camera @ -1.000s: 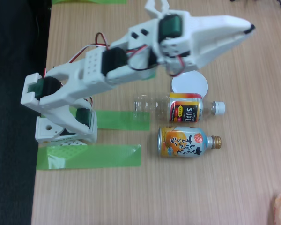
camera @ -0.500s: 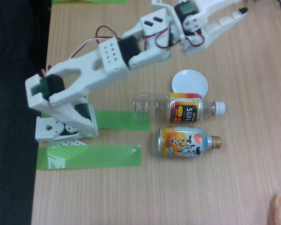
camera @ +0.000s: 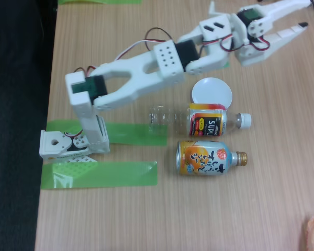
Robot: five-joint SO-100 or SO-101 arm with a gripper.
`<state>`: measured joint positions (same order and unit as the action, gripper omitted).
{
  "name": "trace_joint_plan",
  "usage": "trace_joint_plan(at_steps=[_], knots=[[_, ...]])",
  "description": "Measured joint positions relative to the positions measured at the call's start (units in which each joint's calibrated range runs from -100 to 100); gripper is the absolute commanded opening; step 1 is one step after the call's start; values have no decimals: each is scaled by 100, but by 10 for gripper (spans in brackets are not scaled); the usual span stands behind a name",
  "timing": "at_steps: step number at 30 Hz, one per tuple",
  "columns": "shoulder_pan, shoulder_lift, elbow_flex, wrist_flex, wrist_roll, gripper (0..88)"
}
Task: Pick up the plastic bottle and stand it up on the white place
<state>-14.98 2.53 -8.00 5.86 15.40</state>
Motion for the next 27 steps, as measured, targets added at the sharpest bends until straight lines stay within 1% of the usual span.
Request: trace_joint_plan(at_steps=[3,6,10,14,19,27], knots=[[45,379,-208,136,168,232],[261,631,-461,884,415,247],[545,766,-877,2226,636,247],[620,783,-1283,3356,810,247],[657,783,-1392,4087,1115,247],[620,783,-1401,5480,1903,248]])
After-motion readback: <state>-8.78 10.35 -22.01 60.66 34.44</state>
